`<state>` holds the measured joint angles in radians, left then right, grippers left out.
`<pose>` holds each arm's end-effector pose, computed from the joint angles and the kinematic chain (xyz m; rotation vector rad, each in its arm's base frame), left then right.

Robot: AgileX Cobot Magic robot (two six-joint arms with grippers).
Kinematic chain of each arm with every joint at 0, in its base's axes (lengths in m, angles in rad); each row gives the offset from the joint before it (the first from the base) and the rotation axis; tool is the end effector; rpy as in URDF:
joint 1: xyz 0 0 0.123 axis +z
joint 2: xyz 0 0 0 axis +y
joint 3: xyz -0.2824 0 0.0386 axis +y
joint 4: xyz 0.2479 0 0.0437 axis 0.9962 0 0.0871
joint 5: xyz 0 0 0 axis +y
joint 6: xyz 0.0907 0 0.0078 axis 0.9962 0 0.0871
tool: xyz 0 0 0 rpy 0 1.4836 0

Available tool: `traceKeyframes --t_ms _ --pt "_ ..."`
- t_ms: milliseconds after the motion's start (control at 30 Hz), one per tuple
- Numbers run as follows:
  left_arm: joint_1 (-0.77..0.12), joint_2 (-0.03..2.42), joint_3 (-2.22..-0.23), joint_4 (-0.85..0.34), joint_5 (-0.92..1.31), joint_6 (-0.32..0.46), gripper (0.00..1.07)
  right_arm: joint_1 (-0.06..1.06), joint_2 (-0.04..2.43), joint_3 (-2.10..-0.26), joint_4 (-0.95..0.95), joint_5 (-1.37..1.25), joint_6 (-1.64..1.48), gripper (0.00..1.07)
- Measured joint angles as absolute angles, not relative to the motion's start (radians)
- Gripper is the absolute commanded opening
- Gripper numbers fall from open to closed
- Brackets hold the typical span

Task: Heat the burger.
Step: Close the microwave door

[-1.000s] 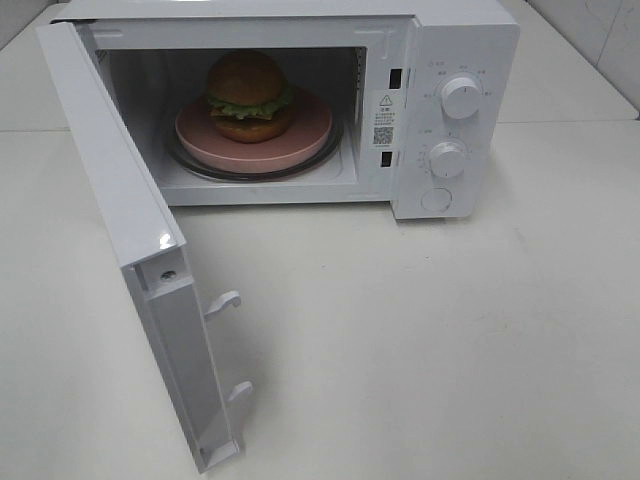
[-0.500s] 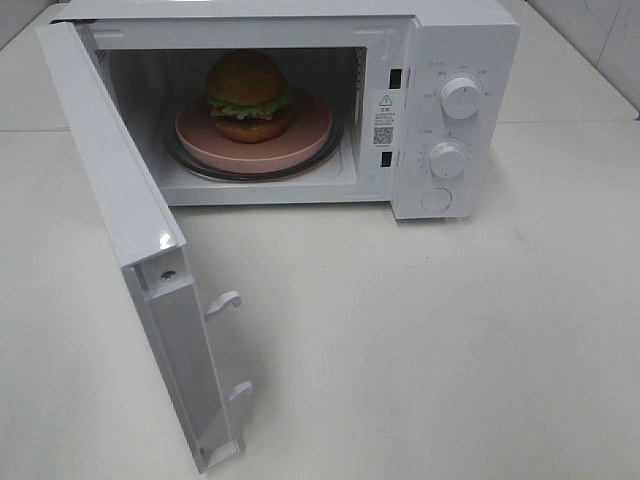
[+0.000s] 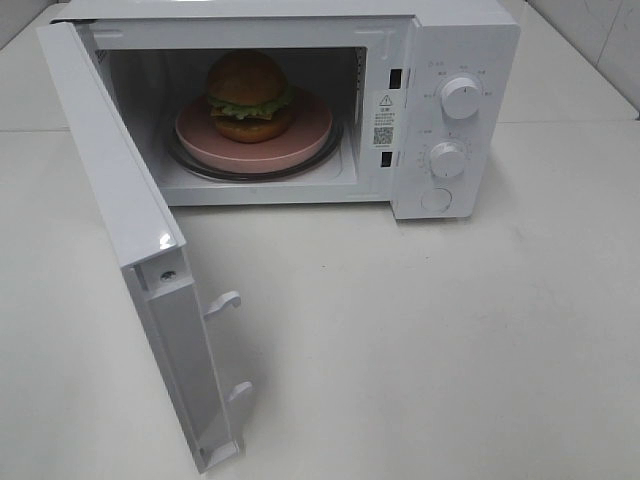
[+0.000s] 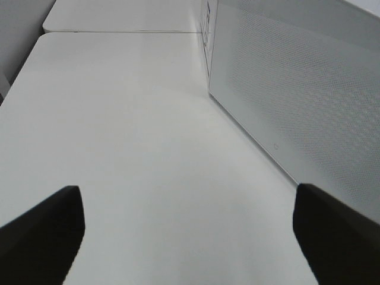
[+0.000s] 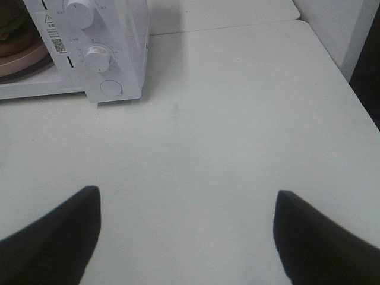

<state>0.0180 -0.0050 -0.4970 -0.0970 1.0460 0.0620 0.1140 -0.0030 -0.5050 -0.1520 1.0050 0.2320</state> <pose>-0.0047 -0.0077 0.2778 0.0483 2.0239 -0.0652 -0.0029 -0.0121 0.2839 0.1189 1.9685 0.0458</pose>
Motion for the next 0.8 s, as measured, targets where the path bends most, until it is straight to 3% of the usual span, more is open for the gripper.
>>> traceKeyframes --t_ms 167,267,333,367,433,467,533,633,700,800 --pt "0.018 -0.005 -0.5 -0.099 1.045 0.062 0.86 0.114 -0.003 -0.505 -0.152 1.005 0.232 0.76" --pt "0.018 -0.005 -0.521 -0.104 1.028 0.062 0.8 0.114 -0.003 -0.505 -0.152 1.005 0.232 0.76" --pt "0.018 0.011 -0.532 -0.105 0.977 0.062 0.66 0.114 -0.003 -0.505 -0.152 1.005 0.232 0.76" --pt "0.018 0.011 -0.532 -0.105 0.977 0.062 0.66 0.114 -0.003 -0.505 -0.152 1.005 0.232 0.76" --pt "0.018 0.051 -0.535 -0.106 0.912 0.062 0.5 0.114 -0.003 -0.505 -0.152 1.005 0.232 0.76" --pt "0.018 0.051 -0.535 -0.106 0.912 0.062 0.5 0.114 -0.003 -0.505 -0.152 1.005 0.232 0.76" --pt "0.018 0.13 -0.535 -0.106 0.795 0.062 0.29 0.114 -0.003 -0.505 -0.152 1.005 0.232 0.76" --pt "0.018 0.153 -0.535 -0.106 0.768 0.062 0.22 0.114 -0.003 -0.505 -0.152 1.005 0.232 0.76" --pt "0.018 0.251 -0.535 -0.106 0.654 0.062 0.0 0.114 -0.003 -0.505 -0.152 1.005 0.232 0.76" --pt "0.018 0.328 -0.535 -0.106 0.591 0.067 0.0 0.114 -0.003 -0.505 -0.152 1.005 0.232 0.76"
